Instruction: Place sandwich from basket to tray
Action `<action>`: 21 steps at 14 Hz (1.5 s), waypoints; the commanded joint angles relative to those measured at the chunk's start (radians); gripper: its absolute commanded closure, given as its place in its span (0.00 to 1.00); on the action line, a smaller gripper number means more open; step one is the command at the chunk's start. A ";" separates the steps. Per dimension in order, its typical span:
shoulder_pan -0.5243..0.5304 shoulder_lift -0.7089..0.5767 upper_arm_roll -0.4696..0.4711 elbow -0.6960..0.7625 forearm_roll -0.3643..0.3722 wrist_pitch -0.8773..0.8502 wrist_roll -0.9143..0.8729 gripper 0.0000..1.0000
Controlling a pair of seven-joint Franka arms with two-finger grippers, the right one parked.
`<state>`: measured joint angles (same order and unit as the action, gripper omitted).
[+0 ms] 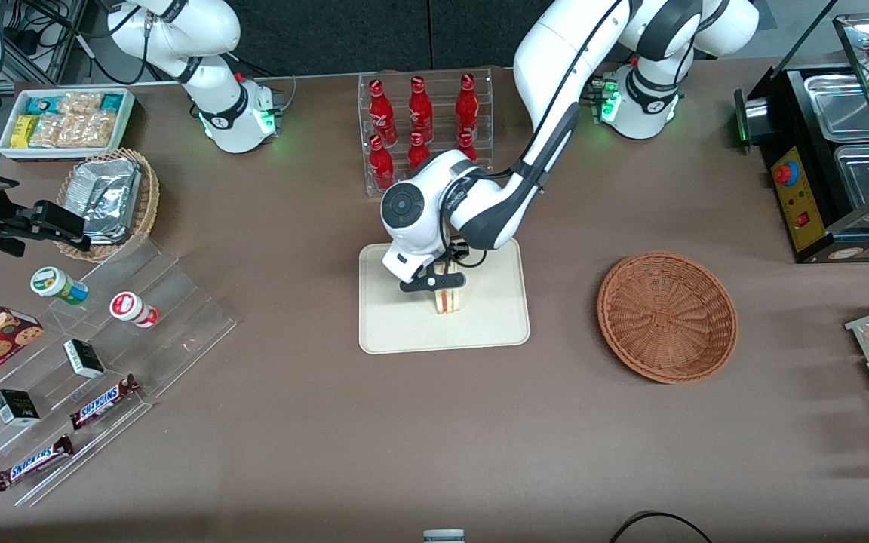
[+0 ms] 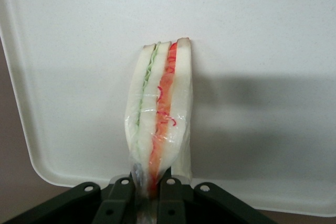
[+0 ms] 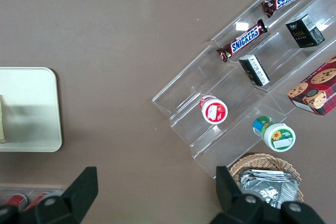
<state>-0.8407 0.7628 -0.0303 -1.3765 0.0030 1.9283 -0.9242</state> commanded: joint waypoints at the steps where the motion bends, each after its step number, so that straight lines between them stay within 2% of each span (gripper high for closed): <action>1: -0.012 0.012 0.000 0.031 0.006 -0.018 -0.012 0.05; 2: -0.017 0.007 0.001 0.033 0.008 -0.020 -0.015 0.00; 6: -0.008 -0.049 0.021 0.072 0.009 -0.105 -0.019 0.00; 9: 0.011 -0.152 0.093 0.074 0.000 -0.216 -0.022 0.00; 11: 0.061 -0.219 0.115 0.071 0.002 -0.311 -0.015 0.00; 13: 0.156 -0.293 0.115 0.067 0.003 -0.405 0.022 0.00; 16: 0.273 -0.390 0.115 0.044 0.009 -0.503 0.187 0.00; 21: 0.481 -0.577 0.115 -0.070 0.012 -0.558 0.496 0.00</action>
<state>-0.4268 0.2905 0.1000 -1.3434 0.0095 1.3721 -0.5377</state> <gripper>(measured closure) 0.000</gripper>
